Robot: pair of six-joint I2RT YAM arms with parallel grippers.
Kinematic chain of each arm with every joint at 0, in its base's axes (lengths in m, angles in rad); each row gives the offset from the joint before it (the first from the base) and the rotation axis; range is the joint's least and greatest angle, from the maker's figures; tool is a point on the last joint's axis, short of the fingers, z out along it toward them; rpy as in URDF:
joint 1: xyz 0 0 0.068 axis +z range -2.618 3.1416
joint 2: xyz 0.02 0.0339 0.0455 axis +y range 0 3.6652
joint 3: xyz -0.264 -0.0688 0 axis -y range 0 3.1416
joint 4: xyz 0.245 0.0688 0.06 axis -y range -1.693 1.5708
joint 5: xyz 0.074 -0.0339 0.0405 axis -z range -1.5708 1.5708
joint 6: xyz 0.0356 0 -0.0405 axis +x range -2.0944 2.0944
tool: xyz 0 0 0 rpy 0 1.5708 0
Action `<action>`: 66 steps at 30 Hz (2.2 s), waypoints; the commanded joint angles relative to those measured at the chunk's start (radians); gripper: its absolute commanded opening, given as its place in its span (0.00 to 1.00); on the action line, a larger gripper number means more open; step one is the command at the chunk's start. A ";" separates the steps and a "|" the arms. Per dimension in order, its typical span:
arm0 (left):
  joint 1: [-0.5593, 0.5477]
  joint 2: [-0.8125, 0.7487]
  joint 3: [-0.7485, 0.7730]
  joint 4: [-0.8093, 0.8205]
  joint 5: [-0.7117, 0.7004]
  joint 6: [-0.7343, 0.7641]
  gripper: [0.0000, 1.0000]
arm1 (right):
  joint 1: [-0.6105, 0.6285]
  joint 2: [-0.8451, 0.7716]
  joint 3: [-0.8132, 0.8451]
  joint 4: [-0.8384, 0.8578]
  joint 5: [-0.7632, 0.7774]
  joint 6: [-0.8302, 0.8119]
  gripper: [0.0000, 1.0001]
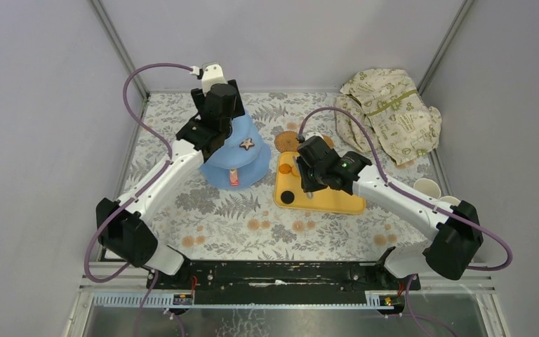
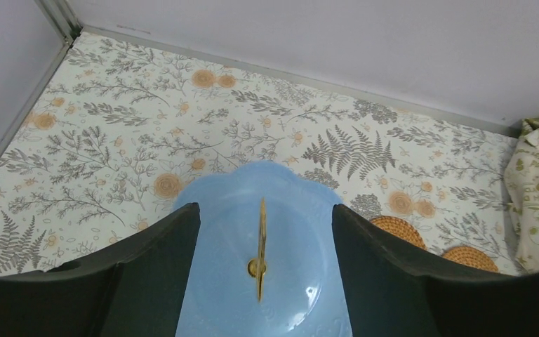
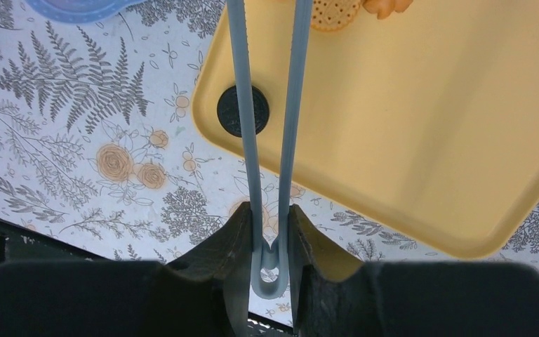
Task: Serve the afternoon tea
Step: Pick up the desert from the tray.
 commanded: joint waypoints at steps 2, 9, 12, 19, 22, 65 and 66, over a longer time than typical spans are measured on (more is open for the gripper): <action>-0.023 -0.063 0.003 0.046 -0.020 -0.007 0.77 | -0.003 -0.015 -0.022 -0.030 0.010 -0.009 0.24; -0.034 -0.141 -0.038 0.086 -0.003 -0.014 0.80 | -0.003 0.005 -0.060 -0.043 -0.075 -0.011 0.24; -0.038 -0.183 -0.074 0.094 0.008 -0.033 0.81 | -0.004 0.022 -0.073 -0.044 -0.113 -0.011 0.24; -0.061 -0.302 -0.189 0.131 0.042 -0.080 0.82 | -0.002 0.066 -0.115 -0.023 -0.188 0.014 0.25; -0.069 -0.346 -0.222 0.143 0.058 -0.087 0.82 | 0.000 0.085 -0.125 -0.011 -0.206 0.025 0.25; -0.076 -0.501 -0.293 0.164 0.098 -0.044 0.88 | -0.189 0.225 0.012 -0.060 -0.129 -0.013 0.33; -0.076 -0.503 -0.297 0.165 0.099 -0.043 0.88 | -0.196 0.235 0.018 -0.063 -0.131 -0.021 0.33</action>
